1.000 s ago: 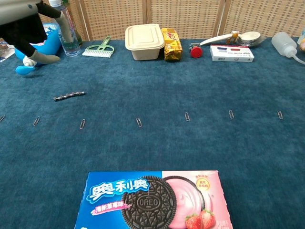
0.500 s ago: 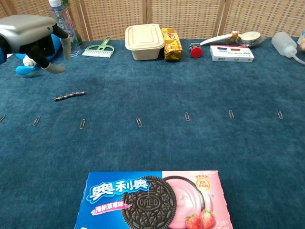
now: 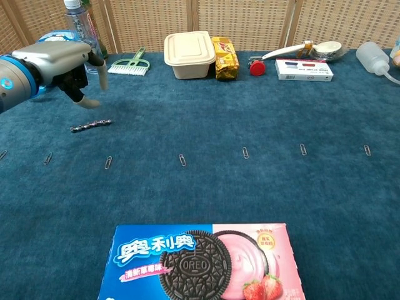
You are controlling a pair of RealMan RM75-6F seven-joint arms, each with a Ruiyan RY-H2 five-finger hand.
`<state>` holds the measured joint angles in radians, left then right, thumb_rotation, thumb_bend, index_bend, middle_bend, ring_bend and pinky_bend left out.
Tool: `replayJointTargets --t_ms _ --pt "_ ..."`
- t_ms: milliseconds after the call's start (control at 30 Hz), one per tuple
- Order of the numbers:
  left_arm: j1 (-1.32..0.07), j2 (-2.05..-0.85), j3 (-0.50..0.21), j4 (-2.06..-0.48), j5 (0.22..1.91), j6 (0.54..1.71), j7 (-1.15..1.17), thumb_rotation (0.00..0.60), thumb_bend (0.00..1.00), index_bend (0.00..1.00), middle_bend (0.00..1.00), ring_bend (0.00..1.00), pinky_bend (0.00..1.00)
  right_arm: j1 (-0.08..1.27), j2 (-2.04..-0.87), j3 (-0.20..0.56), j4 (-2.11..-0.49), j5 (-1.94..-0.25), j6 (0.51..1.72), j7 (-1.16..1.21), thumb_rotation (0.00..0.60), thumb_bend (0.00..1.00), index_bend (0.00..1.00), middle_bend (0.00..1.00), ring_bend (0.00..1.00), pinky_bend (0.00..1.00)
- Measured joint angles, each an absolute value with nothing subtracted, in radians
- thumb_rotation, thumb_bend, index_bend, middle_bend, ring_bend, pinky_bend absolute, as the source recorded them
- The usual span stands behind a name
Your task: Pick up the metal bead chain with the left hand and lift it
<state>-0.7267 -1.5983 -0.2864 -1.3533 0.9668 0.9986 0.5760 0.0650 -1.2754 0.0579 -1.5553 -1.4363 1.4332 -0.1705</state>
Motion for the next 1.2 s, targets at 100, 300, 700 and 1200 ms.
replayJointTargets --t_ms 100,300,700,1200 --pt "-0.741 -1.615 -0.282 -1.324 0.946 0.978 0.575 0.6 0.51 0.44 1.0 1.0 1.0 0.065 -1.277 0.058 -1.556 -1.434 1.434 -0.173 0.493 0.4 0.0 0.02 0.0 0.09" --pt "-0.762 -1.642 -0.274 -1.285 0.916 0.957 0.574 0.6 0.61 0.48 1.0 1.0 1.0 0.065 -1.279 0.058 -1.556 -1.429 1.431 -0.177 0.493 0.4 0.0 0.02 0.0 0.09" --pt "-0.776 -1.659 -0.263 -1.255 0.89 0.946 0.554 0.6 0.64 0.48 1.0 1.0 1.0 0.062 -1.281 0.058 -1.555 -1.418 1.43 -0.175 0.493 0.4 0.0 0.02 0.0 0.09" --pt "-0.783 -1.675 -0.236 -1.235 0.853 0.922 0.551 0.6 0.64 0.46 1.0 1.0 1.0 0.058 -1.281 0.056 -1.555 -1.416 1.434 -0.17 0.493 0.4 0.0 0.02 0.0 0.09"
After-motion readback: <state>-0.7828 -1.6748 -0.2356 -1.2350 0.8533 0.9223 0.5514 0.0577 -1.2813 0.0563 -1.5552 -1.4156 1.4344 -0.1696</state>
